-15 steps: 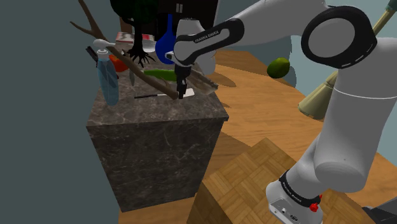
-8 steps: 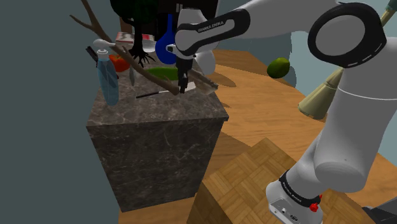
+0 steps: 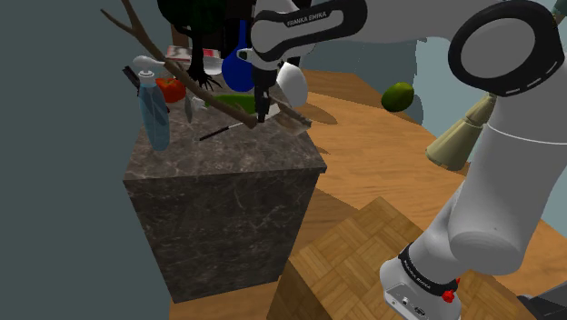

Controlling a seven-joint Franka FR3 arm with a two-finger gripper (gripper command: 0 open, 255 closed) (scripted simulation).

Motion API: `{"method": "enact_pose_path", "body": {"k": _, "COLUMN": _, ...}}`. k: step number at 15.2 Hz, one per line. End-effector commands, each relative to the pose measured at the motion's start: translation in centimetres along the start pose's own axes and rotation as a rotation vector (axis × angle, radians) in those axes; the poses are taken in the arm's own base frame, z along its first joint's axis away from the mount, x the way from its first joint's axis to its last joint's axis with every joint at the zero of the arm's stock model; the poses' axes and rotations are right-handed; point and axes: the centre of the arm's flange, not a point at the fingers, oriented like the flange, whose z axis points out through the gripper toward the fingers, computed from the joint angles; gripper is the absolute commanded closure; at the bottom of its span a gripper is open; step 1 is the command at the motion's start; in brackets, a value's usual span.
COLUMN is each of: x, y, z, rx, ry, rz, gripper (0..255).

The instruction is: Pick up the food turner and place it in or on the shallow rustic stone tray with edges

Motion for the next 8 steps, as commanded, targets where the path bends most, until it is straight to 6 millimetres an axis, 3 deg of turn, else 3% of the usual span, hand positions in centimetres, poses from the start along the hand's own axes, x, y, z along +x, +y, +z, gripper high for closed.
{"method": "enact_pose_path", "body": {"k": 1, "x": 0.4, "y": -0.2, "z": -1.7, "rx": -0.016, "ry": 0.015, "rz": -0.003, "gripper": 255}}
{"method": "enact_pose_path", "body": {"k": 4, "x": 0.4, "y": -0.2, "z": -2.7, "rx": -0.016, "ry": 0.015, "rz": -0.003, "gripper": 255}}
{"method": "enact_pose_path", "body": {"k": 8, "x": -3.6, "y": 3.3, "z": -2.9, "rx": -0.016, "ry": 0.015, "rz": -0.003, "gripper": 255}}
